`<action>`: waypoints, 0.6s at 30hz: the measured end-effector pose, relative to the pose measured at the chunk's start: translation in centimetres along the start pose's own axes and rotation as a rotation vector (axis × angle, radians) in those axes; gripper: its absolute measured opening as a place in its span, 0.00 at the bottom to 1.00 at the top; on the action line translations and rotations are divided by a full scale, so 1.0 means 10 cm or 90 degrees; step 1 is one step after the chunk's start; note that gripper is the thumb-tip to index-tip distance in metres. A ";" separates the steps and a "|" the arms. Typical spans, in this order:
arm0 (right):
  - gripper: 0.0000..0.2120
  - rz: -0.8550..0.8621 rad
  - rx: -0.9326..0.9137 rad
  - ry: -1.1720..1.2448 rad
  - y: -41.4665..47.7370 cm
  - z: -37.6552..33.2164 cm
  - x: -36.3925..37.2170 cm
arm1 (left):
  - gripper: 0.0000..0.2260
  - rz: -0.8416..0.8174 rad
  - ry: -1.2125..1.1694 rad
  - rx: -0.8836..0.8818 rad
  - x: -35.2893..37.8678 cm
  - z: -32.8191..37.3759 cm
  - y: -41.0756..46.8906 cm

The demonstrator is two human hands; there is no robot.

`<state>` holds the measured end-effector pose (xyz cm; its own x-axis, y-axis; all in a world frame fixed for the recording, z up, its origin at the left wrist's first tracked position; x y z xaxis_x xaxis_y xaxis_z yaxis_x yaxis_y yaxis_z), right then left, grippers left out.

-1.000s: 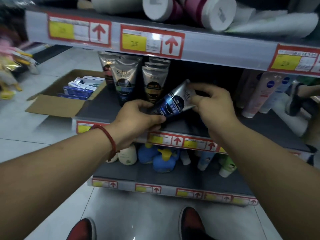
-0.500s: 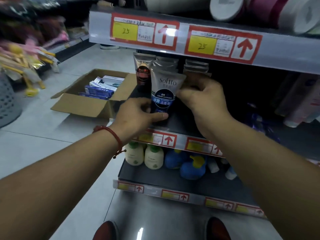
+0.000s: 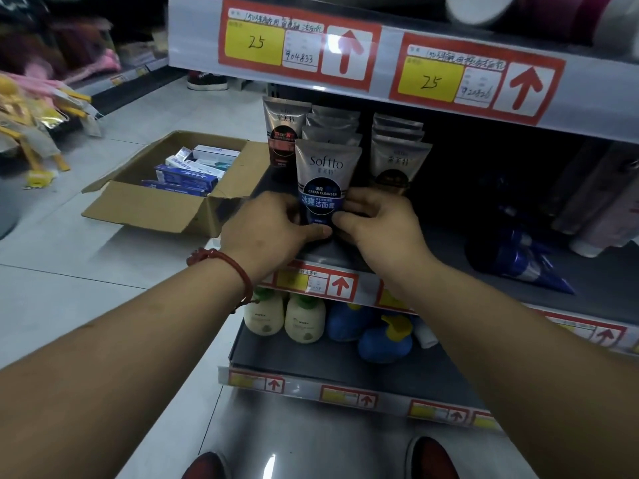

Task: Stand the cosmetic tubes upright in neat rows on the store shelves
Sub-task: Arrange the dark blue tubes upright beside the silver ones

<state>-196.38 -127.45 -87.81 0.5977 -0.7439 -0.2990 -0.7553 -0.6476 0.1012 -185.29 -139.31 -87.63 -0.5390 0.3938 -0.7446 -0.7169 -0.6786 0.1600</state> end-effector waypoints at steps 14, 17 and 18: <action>0.26 -0.008 -0.154 -0.350 -0.34 -0.07 -0.86 | 0.22 0.016 0.008 0.230 -0.06 0.45 -0.46; 0.27 0.039 -0.156 -0.430 -0.40 -0.02 -1.20 | 0.25 -0.040 -0.013 0.276 0.22 0.72 -0.43; 0.27 0.052 -0.151 -0.454 -0.42 0.02 -1.32 | 0.26 -0.054 -0.023 0.285 0.32 0.82 -0.41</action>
<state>-201.10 -114.87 -84.49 0.1619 -0.5561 -0.8152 -0.6636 -0.6727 0.3272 -187.70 -130.16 -85.36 -0.4799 0.4624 -0.7456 -0.8752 -0.3114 0.3702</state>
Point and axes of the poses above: each hand's wrist, its own y-axis towards the middle knuckle, its own x-axis out of the palm, z = x × y, the point moved 1 cm from there along y, towards the middle knuckle, and after that the axes turned 4 degrees about -y, right-handed, at the moved point
